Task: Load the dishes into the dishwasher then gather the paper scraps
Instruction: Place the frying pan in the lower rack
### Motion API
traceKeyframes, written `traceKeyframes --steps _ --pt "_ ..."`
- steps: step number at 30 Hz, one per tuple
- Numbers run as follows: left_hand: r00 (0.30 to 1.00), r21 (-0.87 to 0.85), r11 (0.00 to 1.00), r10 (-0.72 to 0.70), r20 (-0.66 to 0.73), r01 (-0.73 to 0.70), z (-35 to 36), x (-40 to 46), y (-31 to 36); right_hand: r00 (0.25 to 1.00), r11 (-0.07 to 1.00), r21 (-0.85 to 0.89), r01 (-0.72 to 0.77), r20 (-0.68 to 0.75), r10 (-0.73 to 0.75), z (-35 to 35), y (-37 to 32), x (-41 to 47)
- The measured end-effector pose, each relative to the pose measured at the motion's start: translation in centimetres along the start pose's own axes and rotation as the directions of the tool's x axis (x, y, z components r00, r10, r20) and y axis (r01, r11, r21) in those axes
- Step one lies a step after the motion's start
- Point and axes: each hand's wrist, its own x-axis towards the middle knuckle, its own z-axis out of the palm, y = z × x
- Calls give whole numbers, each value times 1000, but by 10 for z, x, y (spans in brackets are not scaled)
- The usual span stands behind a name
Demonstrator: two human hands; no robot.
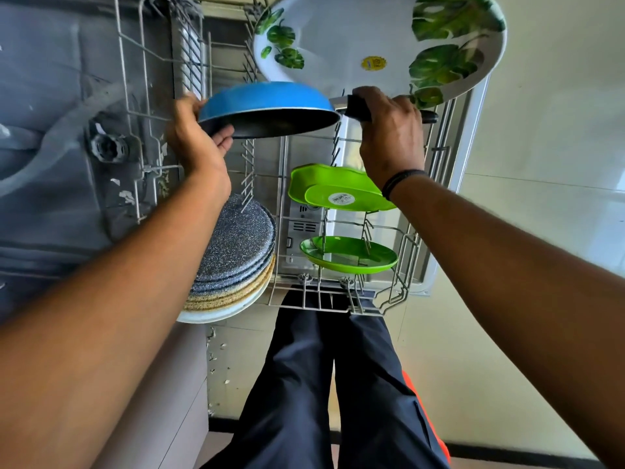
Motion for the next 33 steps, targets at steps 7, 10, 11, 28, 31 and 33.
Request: traceKeyframes --steps 7,10,11,28,31,33 --pt "988 287 955 23 152 -67 7 8 -31 948 982 -62 -178 258 188 8 31 -7" --pt "997 285 958 9 78 -31 15 12 -31 952 981 -72 -181 237 193 12 30 -8" --pt "998 285 958 -3 60 -14 16 13 -31 956 981 -78 -179 220 192 14 29 -8" --pt "999 365 931 -16 -51 34 -24 -1 -38 973 987 -63 -151 168 159 -8 14 -33" --pt "999 380 925 4 -34 9 -30 -24 -33 976 989 21 -145 165 140 -31 5 -48" --pt "1000 397 918 23 3 -22 -36 -50 -23 973 982 88 -165 179 148 -57 -3 -61"
